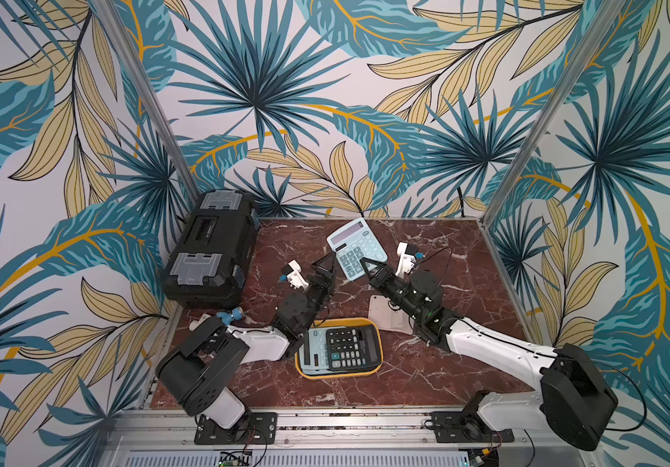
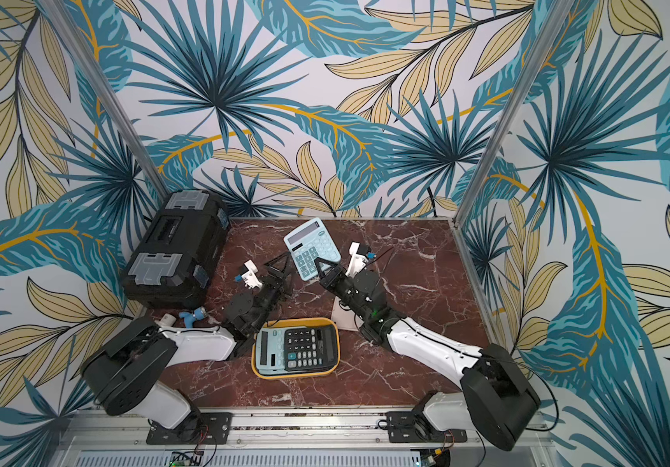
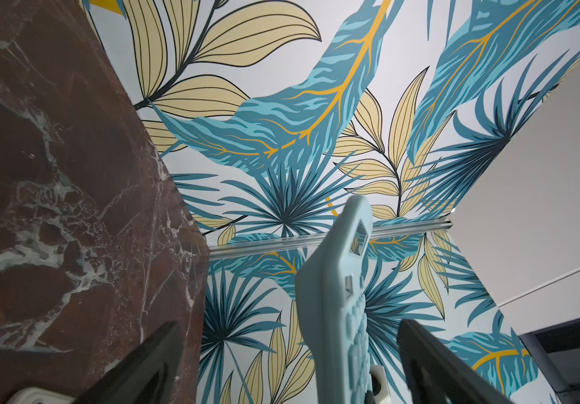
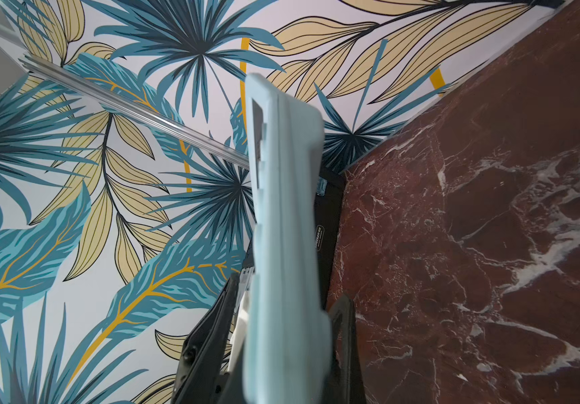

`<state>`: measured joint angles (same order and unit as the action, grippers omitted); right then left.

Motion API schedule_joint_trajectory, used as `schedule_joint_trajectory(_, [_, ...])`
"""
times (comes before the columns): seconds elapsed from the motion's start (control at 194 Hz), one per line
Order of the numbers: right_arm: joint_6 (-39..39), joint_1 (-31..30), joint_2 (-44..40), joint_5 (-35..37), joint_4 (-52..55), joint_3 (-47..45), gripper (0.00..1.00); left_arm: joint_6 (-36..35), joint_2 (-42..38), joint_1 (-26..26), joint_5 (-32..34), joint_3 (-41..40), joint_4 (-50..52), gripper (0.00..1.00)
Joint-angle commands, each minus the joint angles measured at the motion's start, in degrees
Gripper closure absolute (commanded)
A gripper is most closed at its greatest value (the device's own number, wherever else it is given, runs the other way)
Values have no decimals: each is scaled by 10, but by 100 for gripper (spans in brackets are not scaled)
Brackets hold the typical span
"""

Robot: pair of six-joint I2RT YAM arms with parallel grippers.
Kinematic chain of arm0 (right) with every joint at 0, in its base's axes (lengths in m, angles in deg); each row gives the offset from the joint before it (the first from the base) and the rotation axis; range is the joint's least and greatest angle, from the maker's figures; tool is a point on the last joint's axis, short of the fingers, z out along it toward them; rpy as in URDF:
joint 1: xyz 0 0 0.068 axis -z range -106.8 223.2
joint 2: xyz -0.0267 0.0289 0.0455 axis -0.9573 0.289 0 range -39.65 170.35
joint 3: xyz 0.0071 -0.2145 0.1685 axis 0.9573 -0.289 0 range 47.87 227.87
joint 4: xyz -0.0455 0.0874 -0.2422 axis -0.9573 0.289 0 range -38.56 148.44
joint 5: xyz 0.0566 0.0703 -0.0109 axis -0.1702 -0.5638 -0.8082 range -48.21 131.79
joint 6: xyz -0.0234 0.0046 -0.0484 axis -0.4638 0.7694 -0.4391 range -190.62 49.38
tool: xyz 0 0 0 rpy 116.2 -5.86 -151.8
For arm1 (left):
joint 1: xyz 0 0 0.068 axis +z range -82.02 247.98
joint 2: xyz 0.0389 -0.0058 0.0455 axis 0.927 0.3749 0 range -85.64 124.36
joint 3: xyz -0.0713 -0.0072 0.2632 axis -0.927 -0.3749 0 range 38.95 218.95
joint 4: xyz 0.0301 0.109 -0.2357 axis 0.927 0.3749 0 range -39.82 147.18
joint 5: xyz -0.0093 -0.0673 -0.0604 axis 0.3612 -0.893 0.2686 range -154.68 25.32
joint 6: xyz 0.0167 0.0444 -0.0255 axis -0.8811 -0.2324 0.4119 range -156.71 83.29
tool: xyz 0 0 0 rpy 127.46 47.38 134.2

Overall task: Put the calculator in the storage box
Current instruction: Pick up the calculator at the center of the board, then place the calculator in the storage box.

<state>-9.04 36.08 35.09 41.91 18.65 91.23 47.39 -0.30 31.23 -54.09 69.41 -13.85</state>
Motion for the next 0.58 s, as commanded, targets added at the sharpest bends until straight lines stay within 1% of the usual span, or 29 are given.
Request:
schedule_joint_trajectory(0.0, [-54,14,-24,-42,144,34,100,-91,-101,24,-69,-3,167,0])
schedule_joint_trajectory(0.067, [-76,21,-30,-68,204,58,100,-154,-171,30,-78,2,272,0])
schedule_joint_trajectory(0.129, [-97,28,-29,-102,258,81,100,-213,-236,32,-72,21,401,0])
schedule_joint_trajectory(0.217, [-128,34,-23,-156,323,114,100,-296,-295,38,-76,46,533,0])
schedule_joint_trajectory(0.269, [-145,37,-20,-181,351,129,100,-329,-320,49,-93,56,590,0])
schedule_joint_trajectory(0.32, [-168,39,-18,-211,389,152,100,-329,-338,73,-93,66,649,0])
schedule_joint_trajectory(0.326, [-168,39,-18,-211,389,152,100,-338,-338,73,-128,66,649,0])
schedule_joint_trajectory(0.331, [-168,39,-18,-211,389,152,100,-358,-339,73,-128,66,654,0])
schedule_joint_trajectory(0.341, [-170,38,-17,-215,392,153,100,-376,-341,74,-153,67,661,0])
schedule_joint_trajectory(0.367, [-174,39,-16,-226,399,158,100,-390,-343,78,-170,68,676,0])
schedule_joint_trajectory(0.444, [-190,39,-6,-264,430,178,100,-408,-353,82,-194,63,711,0])
schedule_joint_trajectory(0.579, [-222,39,24,-343,502,204,100,-418,-376,85,-219,44,730,0])
